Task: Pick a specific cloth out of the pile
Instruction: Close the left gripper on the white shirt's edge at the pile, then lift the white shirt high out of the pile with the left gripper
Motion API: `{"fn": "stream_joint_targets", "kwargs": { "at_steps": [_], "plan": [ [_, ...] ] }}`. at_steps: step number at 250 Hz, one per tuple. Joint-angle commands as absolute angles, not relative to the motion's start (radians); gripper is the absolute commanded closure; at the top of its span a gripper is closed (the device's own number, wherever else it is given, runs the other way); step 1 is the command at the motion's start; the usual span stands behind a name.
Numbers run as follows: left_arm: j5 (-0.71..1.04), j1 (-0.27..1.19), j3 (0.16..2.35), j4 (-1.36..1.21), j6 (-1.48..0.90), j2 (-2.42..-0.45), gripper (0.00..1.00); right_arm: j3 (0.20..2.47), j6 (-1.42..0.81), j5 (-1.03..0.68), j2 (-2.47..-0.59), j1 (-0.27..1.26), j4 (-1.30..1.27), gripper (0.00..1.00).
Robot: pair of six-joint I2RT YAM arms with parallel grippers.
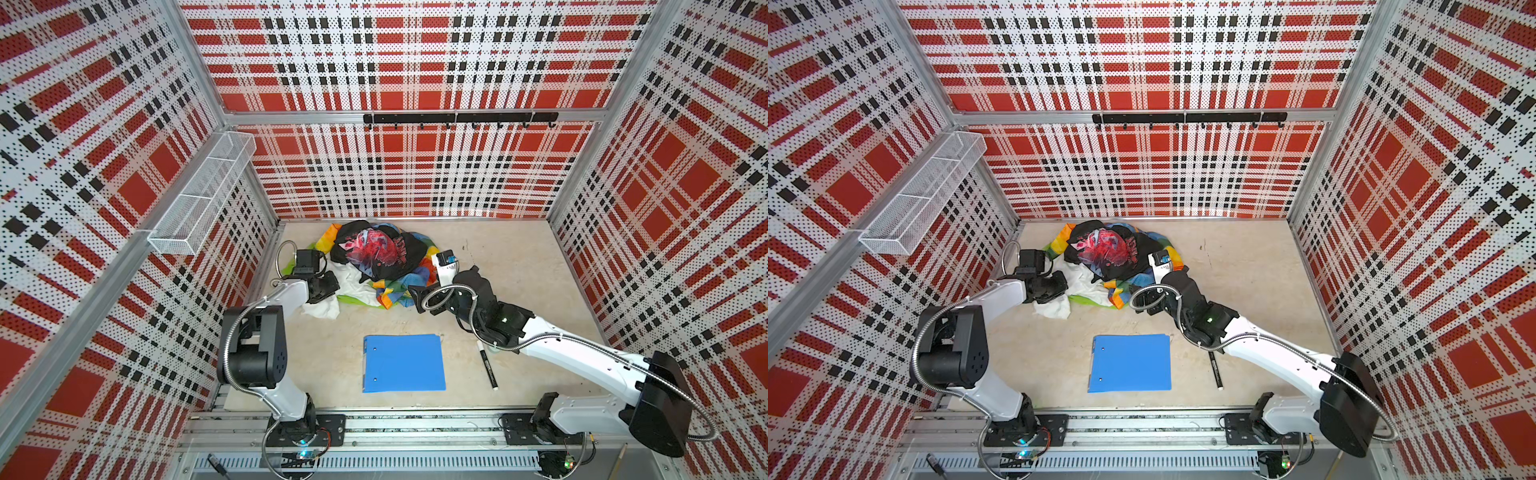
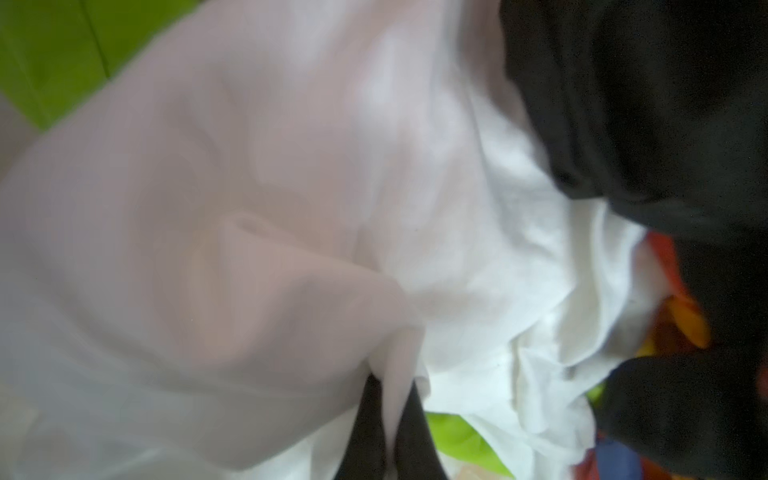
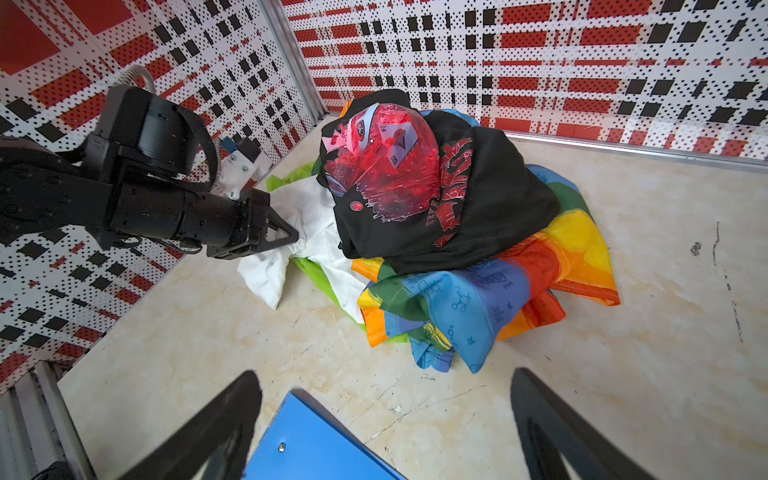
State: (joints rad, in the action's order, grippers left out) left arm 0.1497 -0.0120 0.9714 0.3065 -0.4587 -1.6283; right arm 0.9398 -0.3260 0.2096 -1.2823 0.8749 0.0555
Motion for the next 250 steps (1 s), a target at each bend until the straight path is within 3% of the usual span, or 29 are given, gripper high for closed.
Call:
{"fn": "stream_joint_targets", "kwargs": {
  "at_steps": [1, 97, 250],
  "plan": [
    [0.224, -0.028, 0.966, 0.221, -0.468, -1.517, 1.0, 0.957, -0.314, 0.231, -1.272, 0.877, 0.036, 0.0],
    [0.341, -0.105, 0.964, 0.081, -0.517, -1.288, 1.0, 0.941, -0.319, 0.232, -1.267, 0.876, 0.032, 0.0],
    [0.402, -0.153, 1.293, 0.165, -0.541, -1.258, 1.0, 0.94, -0.344, 0.235, -1.307, 0.877, 0.06, 0.0]
  ]
}}
